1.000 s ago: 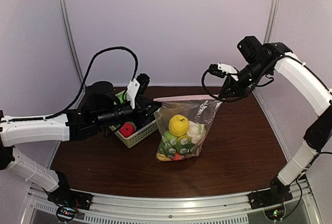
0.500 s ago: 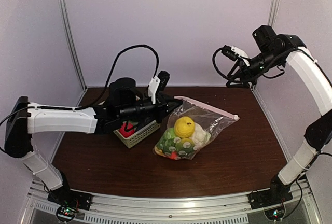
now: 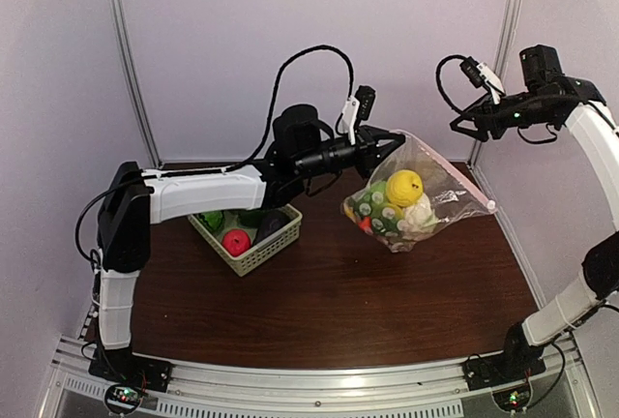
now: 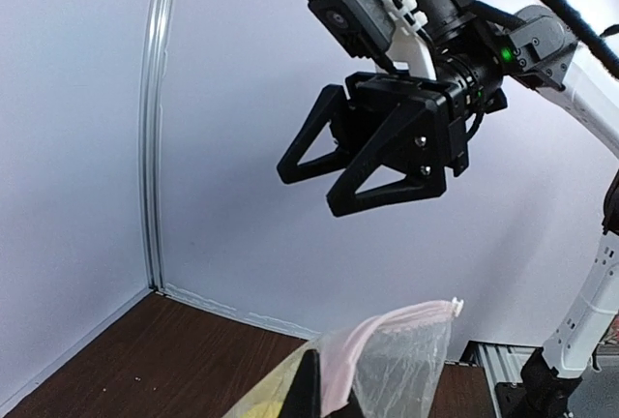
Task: Place the food in the zip-top bag and seal the zipper
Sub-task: Place the zipper food storage bag at the center of the board.
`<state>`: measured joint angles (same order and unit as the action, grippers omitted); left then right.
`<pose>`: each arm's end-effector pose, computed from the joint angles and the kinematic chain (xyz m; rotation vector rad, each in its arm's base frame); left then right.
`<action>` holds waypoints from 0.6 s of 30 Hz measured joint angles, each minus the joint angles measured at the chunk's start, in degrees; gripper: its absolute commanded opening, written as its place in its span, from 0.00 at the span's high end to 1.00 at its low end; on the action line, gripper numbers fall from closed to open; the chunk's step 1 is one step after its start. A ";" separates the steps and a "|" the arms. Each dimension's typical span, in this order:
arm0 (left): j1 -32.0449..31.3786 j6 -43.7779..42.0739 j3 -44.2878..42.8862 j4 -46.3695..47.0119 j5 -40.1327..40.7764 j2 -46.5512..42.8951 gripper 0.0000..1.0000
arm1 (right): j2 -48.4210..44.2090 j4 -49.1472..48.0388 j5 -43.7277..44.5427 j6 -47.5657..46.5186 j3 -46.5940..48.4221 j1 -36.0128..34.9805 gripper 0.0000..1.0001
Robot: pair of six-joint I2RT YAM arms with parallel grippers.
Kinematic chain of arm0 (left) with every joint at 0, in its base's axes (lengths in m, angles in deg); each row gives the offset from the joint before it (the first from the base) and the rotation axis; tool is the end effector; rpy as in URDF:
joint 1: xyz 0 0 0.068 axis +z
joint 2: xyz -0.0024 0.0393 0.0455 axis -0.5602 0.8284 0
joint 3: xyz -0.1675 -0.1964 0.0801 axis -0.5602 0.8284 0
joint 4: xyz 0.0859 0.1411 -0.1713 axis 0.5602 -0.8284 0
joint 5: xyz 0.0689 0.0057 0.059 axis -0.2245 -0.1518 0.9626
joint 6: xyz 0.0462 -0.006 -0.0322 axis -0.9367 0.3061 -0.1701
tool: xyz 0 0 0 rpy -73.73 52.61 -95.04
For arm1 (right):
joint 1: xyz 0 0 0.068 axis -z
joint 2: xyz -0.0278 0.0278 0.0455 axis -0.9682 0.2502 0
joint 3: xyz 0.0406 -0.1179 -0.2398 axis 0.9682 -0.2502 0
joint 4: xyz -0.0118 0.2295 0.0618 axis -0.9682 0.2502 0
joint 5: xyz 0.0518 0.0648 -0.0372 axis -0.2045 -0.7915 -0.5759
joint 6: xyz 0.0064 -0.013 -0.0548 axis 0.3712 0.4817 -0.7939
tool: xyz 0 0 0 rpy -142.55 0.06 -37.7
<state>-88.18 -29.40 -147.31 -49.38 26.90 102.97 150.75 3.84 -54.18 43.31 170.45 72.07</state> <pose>0.2736 -0.4060 0.3408 0.8163 1.3092 -1.3328 0.2580 0.0412 0.4400 -0.9143 1.9084 0.5384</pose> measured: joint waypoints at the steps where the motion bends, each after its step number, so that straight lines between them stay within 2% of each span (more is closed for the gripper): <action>1: 0.02 0.24 -0.13 0.02 -0.50 0.00 1.00 | -1.29 -0.79 -0.24 0.33 -1.31 0.00 0.41; 4: 0.02 1.46 0.42 0.76 -2.16 0.00 1.00 | -4.37 -3.41 -1.60 1.62 -5.18 -0.02 0.41; 6: 0.02 2.97 2.62 2.56 -3.76 -0.04 0.92 | -5.31 -4.87 -2.51 2.43 -7.19 0.00 0.41; 11: 0.00 8.20 12.85 5.44 -9.16 -0.13 0.60 | -5.75 -7.87 -5.53 4.15 -11.89 0.00 0.41; 13: -0.02 10.78 16.57 6.32 -11.63 -0.13 0.51 | -5.75 -8.22 -6.49 4.52 -12.68 0.00 0.40; 18: -0.17 14.08 23.41 7.54 -14.08 -2.05 0.43 | -5.77 -9.84 -9.14 5.79 -12.90 0.00 0.39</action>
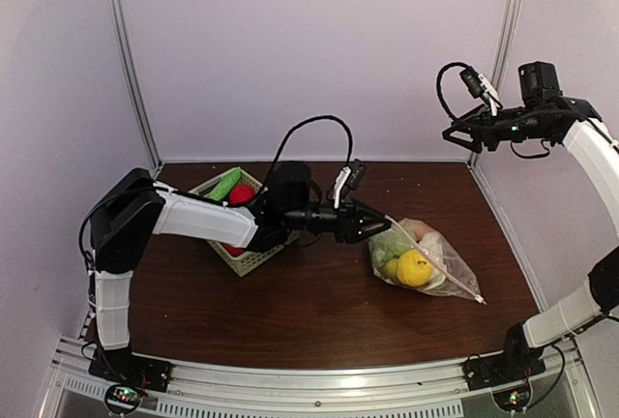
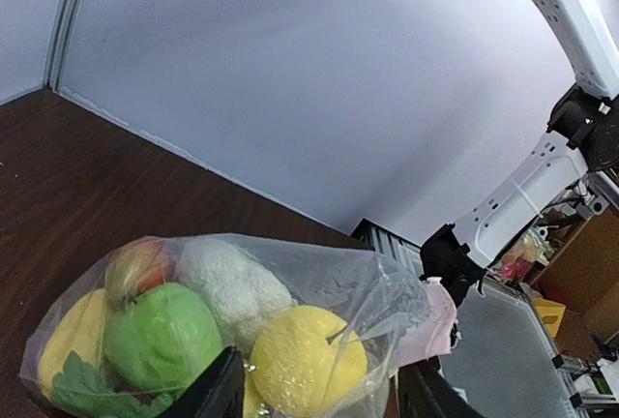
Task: Place the food in the zip-top bag and seal the zipper
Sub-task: Place the zipper food storage bag at the center of the board, then reset both arms
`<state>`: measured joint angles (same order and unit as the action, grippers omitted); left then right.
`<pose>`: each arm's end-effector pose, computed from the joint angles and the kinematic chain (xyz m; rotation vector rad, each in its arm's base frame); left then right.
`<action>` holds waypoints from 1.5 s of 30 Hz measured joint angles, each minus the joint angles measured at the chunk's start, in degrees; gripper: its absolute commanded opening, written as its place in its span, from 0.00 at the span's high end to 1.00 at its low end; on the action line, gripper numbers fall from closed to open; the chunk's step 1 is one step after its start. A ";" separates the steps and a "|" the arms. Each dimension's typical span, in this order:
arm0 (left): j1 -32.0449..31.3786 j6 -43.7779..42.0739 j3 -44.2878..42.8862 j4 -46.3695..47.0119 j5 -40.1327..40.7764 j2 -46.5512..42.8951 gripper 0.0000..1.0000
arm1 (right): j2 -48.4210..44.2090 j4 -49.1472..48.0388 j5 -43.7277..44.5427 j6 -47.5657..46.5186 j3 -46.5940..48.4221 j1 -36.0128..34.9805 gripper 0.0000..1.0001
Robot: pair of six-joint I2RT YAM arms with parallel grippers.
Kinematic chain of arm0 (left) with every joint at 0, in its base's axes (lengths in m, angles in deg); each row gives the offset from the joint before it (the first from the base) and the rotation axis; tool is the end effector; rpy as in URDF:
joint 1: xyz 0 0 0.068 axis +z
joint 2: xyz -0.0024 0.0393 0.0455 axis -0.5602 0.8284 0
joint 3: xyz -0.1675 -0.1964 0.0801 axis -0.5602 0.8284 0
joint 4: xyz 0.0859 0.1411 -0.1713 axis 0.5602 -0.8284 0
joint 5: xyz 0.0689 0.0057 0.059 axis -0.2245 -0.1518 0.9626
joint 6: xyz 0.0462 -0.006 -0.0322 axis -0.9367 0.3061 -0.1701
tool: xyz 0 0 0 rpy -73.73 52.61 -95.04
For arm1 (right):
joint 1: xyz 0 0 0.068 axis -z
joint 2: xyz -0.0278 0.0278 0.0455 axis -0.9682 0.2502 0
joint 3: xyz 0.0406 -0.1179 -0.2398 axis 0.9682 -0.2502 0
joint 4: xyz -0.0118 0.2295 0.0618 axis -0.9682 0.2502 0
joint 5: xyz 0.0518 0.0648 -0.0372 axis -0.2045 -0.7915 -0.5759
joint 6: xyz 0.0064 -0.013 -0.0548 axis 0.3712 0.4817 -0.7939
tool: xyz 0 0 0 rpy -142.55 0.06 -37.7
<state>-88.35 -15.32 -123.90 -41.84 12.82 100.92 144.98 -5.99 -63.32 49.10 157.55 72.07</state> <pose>0.2462 -0.3845 0.2378 0.9181 1.6784 -1.6460 0.2461 0.0450 0.4185 -0.8923 1.8378 0.7420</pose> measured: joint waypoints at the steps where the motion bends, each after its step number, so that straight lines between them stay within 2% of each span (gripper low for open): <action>1: 0.02 0.22 1.11 -0.35 0.00 -0.98 0.41 | 0.02 -0.26 -0.52 0.04 -0.02 0.00 0.39; 2: 0.02 0.22 1.79 -0.79 0.09 -2.05 0.37 | 0.00 -0.44 -0.98 0.04 -0.07 0.00 0.38; 4: 0.09 -0.57 2.64 -2.38 0.55 -4.74 0.09 | -0.02 -1.14 -1.77 0.02 -0.74 -0.02 0.38; 5: 0.09 -1.51 2.95 -3.30 0.87 -6.12 0.03 | -0.04 -1.33 -1.97 0.02 -1.20 -0.02 0.38; 9: 0.24 -6.75 3.37 -11.32 2.97 -13.64 0.02 | -0.17 -2.05 -2.25 0.07 -4.76 -0.02 0.36; 12: 0.22 -12.94 3.10 -21.20 7.45 -19.43 0.02 | -0.59 -4.09 -1.51 1.57 -8.20 -0.02 0.29; 13: 0.22 -15.04 3.06 -24.94 10.10 -21.20 0.02 | -0.92 -4.96 -0.81 2.40 -9.22 -0.02 0.21; 15: 0.35 -18.38 3.06 -32.13 16.79 -24.50 0.02 | -2.49 -8.87 3.02 4.57 -12.48 -0.04 0.14; 19: 1.90 -22.56 4.33 -43.82 33.00 -31.21 0.02 | -5.55 -16.61 12.68 9.70 -17.68 -0.02 0.11; 23: 6.16 -24.50 9.20 -49.16 46.01 -39.76 0.02 | -5.99 -22.71 22.80 14.45 -20.63 -0.02 0.10; 24: 7.26 -24.87 10.56 -50.03 49.22 -41.79 0.02 | -5.99 -23.91 25.53 15.37 -21.33 -0.02 0.03; 25: 8.17 -25.14 11.85 -50.42 52.70 -43.63 0.02 | -5.99 -24.83 28.06 16.39 -21.97 -0.02 0.01; 30: 9.94 -26.23 16.72 -52.22 66.79 -49.57 0.02 | -7.26 -29.09 37.51 20.55 -25.22 0.00 0.00; 33: 10.88 -26.34 18.88 -52.74 71.91 -51.23 0.02 | -10.38 -31.15 40.87 22.29 -28.22 -0.02 0.00; 41: 16.81 -26.21 28.79 -48.06 73.59 -55.19 0.02 | -14.10 -38.23 43.41 22.49 -35.50 -0.02 0.00; 45: 17.49 -26.38 33.46 -45.07 73.44 -56.65 0.02 | -13.55 -39.34 43.32 22.49 -38.60 -0.02 0.01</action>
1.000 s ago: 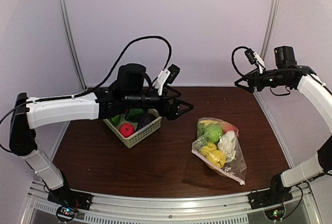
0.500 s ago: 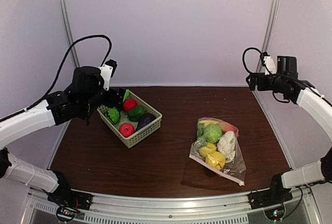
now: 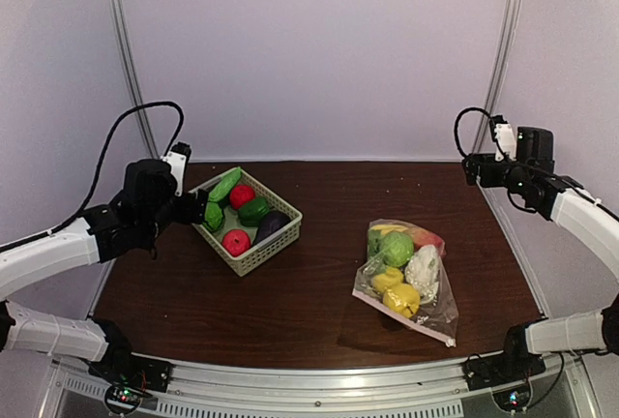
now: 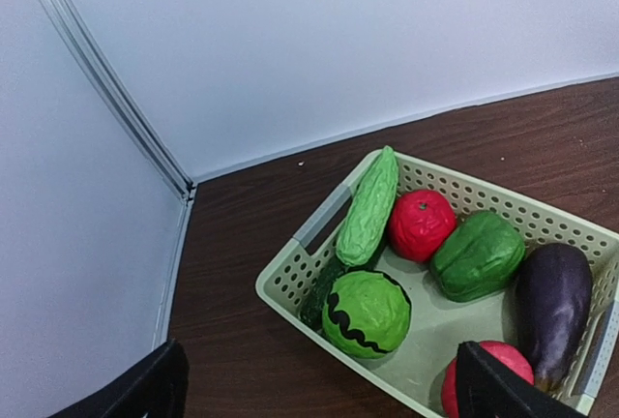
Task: Place the food in the zip-top bag and seal the zipper
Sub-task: Reset both arms
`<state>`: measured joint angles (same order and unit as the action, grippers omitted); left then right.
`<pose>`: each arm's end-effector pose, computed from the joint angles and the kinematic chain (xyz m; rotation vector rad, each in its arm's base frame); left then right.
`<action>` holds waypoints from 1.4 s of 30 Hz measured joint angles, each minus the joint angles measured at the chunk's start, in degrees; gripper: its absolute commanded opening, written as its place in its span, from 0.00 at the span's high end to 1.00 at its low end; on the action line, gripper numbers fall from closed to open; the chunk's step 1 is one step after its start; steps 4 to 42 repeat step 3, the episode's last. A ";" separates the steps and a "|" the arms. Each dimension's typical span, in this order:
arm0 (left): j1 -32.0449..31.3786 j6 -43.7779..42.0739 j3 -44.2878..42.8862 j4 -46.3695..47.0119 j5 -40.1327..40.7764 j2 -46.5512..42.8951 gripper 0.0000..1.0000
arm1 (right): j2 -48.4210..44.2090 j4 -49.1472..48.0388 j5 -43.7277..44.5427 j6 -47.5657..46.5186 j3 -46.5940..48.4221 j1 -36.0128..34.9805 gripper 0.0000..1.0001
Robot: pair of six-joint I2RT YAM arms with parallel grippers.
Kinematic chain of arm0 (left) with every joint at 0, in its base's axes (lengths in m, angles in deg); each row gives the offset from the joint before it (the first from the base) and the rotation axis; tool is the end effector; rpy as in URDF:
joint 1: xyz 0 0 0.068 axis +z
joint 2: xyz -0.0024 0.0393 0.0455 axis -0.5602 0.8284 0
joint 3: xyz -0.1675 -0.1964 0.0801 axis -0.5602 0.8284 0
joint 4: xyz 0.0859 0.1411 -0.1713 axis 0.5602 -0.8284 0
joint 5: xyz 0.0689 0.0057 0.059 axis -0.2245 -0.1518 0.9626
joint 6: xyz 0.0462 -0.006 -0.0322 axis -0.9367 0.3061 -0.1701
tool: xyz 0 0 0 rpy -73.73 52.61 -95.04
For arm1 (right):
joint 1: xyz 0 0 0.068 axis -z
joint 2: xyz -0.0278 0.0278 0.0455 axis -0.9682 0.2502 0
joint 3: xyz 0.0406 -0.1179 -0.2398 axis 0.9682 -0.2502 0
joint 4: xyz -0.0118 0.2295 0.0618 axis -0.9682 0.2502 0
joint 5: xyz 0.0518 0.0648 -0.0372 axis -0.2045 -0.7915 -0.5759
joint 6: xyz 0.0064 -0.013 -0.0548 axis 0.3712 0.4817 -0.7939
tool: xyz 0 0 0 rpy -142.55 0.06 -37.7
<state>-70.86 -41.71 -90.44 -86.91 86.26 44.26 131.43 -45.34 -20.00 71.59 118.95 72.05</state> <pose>0.1912 -0.1146 0.2893 0.1185 1.9216 0.1075 0.2408 0.0188 0.3206 -0.1230 1.9512 0.1501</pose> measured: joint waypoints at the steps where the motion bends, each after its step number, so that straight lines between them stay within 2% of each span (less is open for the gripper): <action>1: 0.00 0.00 0.94 0.59 -0.04 -0.61 0.02 | -0.09 -0.17 -0.02 -0.02 -0.33 0.02 0.01; 42: 0.00 0.11 2.10 1.33 -0.39 -1.84 0.02 | -0.50 -0.68 -0.22 0.00 -0.44 0.02 0.01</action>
